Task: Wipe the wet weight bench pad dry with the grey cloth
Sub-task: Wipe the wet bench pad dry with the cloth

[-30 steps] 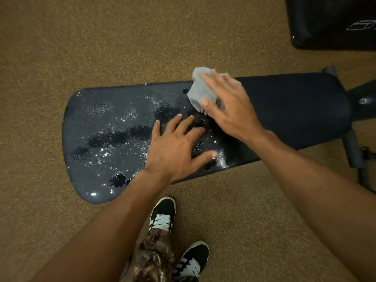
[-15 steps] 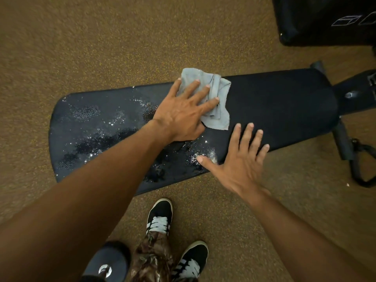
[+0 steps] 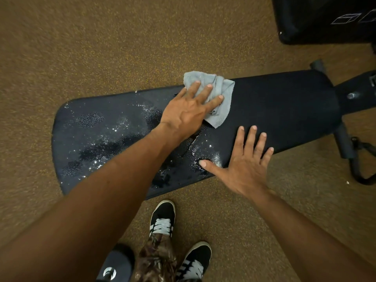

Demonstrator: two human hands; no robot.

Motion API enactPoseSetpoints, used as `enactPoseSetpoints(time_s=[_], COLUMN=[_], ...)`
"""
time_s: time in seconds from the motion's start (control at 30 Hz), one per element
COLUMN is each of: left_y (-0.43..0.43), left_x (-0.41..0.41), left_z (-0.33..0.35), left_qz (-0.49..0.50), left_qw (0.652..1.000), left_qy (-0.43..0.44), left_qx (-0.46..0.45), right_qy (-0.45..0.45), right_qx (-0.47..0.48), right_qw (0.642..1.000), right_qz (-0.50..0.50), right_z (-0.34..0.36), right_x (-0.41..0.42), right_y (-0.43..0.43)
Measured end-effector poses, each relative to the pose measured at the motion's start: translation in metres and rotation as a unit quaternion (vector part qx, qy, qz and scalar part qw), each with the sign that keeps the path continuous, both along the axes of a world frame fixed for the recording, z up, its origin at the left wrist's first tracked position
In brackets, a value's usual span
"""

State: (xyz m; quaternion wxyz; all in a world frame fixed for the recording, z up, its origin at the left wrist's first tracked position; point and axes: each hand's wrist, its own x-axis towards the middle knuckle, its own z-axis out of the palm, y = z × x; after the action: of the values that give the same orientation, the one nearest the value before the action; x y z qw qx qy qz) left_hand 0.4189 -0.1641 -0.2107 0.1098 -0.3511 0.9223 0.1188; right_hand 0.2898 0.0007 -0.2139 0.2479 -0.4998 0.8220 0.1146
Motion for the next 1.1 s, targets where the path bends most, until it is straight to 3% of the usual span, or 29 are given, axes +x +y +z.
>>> enactPoseSetpoints(time_s=[0.13, 0.37, 0.5, 0.67, 0.83, 1.1], left_y=[-0.003, 0.027, 0.065, 0.044, 0.033, 0.015], left_x=[0.008, 0.036, 0.042, 0.032, 0.034, 0.021], left_z=[0.004, 0.021, 0.017, 0.004, -0.017, -0.015], left_qz=[0.016, 0.157, 0.108, 0.092, 0.02, 0.019], left_qw=[1.0, 0.988, 0.994, 0.994, 0.998, 0.998], left_qy=[0.005, 0.002, -0.024, 0.051, 0.031, -0.001], left_qx=[-0.015, 0.005, -0.025, -0.033, -0.044, -0.068], right_qy=[0.002, -0.005, -0.003, -0.004, -0.009, -0.008], right_qx=[0.005, 0.022, 0.022, 0.021, 0.019, 0.016], right_qw=[1.0, 1.0, 1.0, 1.0, 1.0, 1.0], right_qz=[0.0, 0.003, 0.007, 0.007, 0.006, 0.005], right_z=[0.001, 0.005, 0.005, 0.004, 0.003, 0.003], right_x=[0.001, 0.002, 0.002, 0.002, 0.002, 0.001], right_y=[-0.001, -0.001, -0.001, -0.001, -0.001, -0.001])
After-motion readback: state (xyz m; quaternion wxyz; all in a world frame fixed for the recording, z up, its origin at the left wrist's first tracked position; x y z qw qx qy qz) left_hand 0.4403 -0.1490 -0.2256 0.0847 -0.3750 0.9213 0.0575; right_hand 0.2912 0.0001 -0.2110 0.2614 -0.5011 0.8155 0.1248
